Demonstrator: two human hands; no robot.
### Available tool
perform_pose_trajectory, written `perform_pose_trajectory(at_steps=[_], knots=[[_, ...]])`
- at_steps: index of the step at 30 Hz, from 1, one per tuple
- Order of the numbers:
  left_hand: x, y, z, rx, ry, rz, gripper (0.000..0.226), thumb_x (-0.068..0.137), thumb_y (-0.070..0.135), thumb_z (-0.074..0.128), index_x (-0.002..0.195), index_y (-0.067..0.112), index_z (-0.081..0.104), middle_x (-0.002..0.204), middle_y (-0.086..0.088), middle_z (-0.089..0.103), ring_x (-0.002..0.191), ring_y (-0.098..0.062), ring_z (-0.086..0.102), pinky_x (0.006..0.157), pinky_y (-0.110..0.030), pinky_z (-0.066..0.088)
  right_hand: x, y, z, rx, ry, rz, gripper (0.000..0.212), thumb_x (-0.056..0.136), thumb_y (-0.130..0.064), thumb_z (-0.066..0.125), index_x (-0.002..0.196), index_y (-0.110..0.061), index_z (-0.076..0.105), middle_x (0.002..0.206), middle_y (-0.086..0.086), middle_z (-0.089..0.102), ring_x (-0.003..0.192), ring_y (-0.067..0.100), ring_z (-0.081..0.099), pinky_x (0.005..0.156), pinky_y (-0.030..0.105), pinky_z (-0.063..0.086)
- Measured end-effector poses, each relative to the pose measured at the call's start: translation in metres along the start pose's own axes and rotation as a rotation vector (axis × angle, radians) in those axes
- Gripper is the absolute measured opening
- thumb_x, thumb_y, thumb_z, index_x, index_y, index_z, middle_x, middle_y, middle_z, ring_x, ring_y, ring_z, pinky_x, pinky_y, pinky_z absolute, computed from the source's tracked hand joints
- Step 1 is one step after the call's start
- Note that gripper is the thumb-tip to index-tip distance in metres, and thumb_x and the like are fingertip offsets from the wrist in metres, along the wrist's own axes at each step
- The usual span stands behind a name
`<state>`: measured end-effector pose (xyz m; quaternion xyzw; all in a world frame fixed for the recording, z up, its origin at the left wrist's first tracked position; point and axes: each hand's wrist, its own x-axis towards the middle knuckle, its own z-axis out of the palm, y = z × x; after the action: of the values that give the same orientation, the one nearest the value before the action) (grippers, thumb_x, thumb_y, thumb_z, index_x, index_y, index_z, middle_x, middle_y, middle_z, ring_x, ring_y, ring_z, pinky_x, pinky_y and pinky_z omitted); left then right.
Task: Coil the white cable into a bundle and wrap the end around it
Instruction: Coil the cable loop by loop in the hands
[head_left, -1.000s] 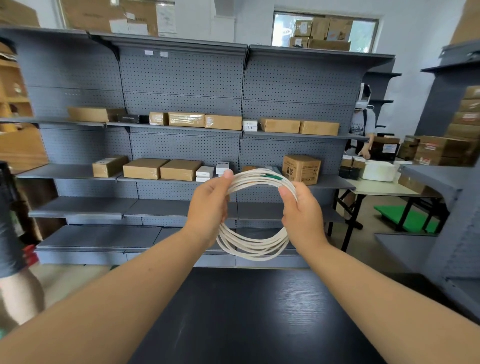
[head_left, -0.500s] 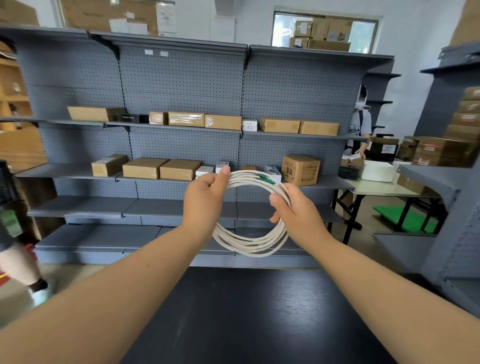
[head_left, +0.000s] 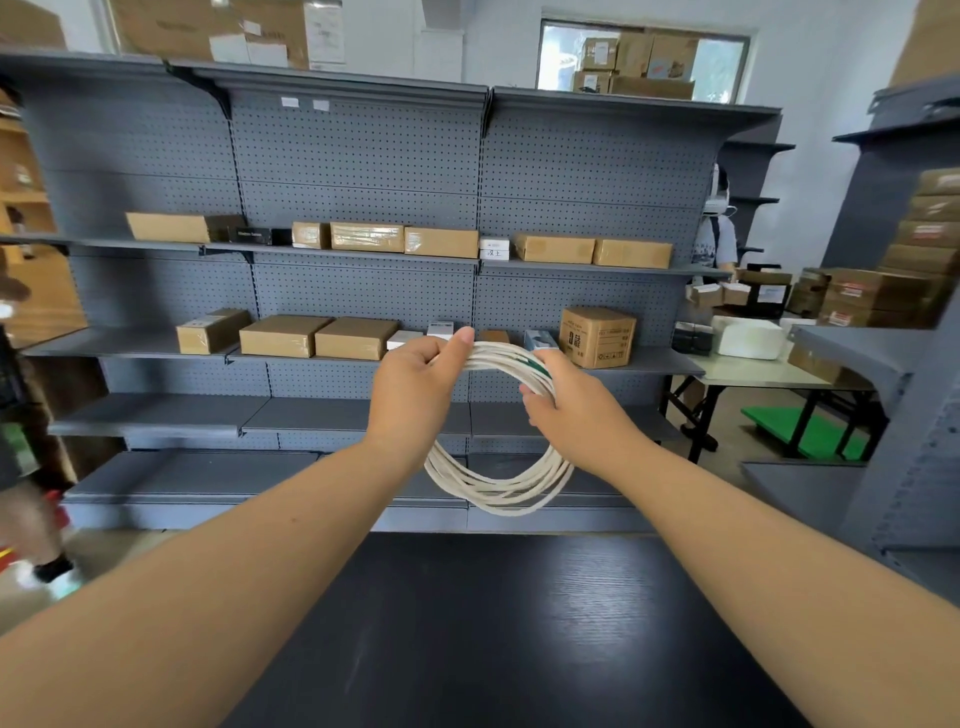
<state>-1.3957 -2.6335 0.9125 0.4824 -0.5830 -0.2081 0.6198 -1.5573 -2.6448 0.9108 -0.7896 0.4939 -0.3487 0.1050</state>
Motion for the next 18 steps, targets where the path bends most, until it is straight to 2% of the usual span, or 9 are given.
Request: perform_pose_trajectory(at_steps=[2,3,4,6,9,12,15,18], knots=[[0.000,0.002,0.001,-0.008,0.001,-0.008,0.050,0.091,0.043,0.051,0.055,0.013,0.031,0.044,0.007,0.022,0.041,-0.009,0.020,0.040,-0.020,0.017,0.000,0.000,0.001,0.031,-0.019,-0.023,0.028,0.095,-0.026,0.043,0.121,-0.015,0.045,0.094,-0.002,0.056,0.088,0.020,0.059,0.080,0.043,0.051],[-0.001,0.002,0.002,-0.020,0.005,-0.021,0.051,0.091,0.043,0.051,0.055,0.015,0.029,0.046,0.006,0.020,0.042,-0.009,0.019,0.040,-0.021,0.017,0.000,0.001,0.002,0.048,-0.017,-0.028,0.025,0.096,-0.028,0.043,0.117,-0.014,0.047,0.087,-0.003,0.056,0.081,0.016,0.058,0.077,0.041,0.052],[-0.001,0.002,0.002,-0.034,0.011,-0.041,0.052,0.091,0.044,0.051,0.054,0.016,0.026,0.048,0.005,0.019,0.042,-0.009,0.018,0.041,-0.022,0.016,0.000,0.003,0.001,0.060,-0.005,-0.026,0.023,0.096,-0.028,0.042,0.112,-0.013,0.049,0.079,-0.005,0.054,0.072,0.010,0.054,0.071,0.037,0.051],[-0.004,0.003,0.005,-0.075,0.020,-0.101,0.052,0.091,0.047,0.050,0.055,0.018,0.025,0.052,0.003,0.019,0.046,-0.010,0.019,0.047,-0.025,0.018,0.000,0.004,0.001,0.045,0.049,-0.043,0.022,0.097,-0.028,0.040,0.106,-0.011,0.051,0.071,-0.009,0.049,0.064,0.006,0.046,0.060,0.027,0.040],[-0.008,0.005,0.009,-0.189,-0.002,-0.217,0.047,0.091,0.049,0.046,0.059,0.015,0.038,0.054,0.002,0.026,0.048,-0.013,0.025,0.052,-0.028,0.025,-0.001,0.006,0.001,0.028,0.108,-0.076,0.025,0.098,-0.028,0.039,0.106,-0.009,0.053,0.080,-0.003,0.057,0.077,0.017,0.052,0.067,0.032,0.037],[-0.011,0.006,0.009,-0.283,-0.053,-0.281,0.043,0.093,0.044,0.048,0.059,0.018,0.048,0.054,0.003,0.039,0.043,-0.009,0.035,0.052,-0.026,0.035,-0.001,0.008,-0.002,0.031,0.125,-0.070,0.020,0.098,-0.027,0.039,0.104,-0.014,0.053,0.074,-0.012,0.050,0.073,0.013,0.048,0.061,0.029,0.034],[-0.013,0.003,0.007,-0.257,-0.112,-0.219,0.036,0.094,0.041,0.046,0.067,0.018,0.053,0.059,0.002,0.049,0.043,-0.010,0.043,0.054,-0.025,0.039,0.001,0.009,-0.006,0.012,0.127,-0.088,0.022,0.098,-0.026,0.039,0.109,-0.013,0.053,0.075,-0.012,0.049,0.077,0.015,0.048,0.061,0.029,0.031],[-0.015,-0.001,0.003,-0.228,-0.160,-0.134,0.024,0.096,0.034,0.044,0.085,0.020,0.059,0.071,0.001,0.059,0.055,-0.011,0.053,0.060,-0.021,0.045,0.005,0.010,-0.010,-0.020,0.113,-0.086,0.021,0.098,-0.026,0.039,0.109,-0.014,0.052,0.074,-0.012,0.048,0.078,0.016,0.047,0.062,0.029,0.028]])
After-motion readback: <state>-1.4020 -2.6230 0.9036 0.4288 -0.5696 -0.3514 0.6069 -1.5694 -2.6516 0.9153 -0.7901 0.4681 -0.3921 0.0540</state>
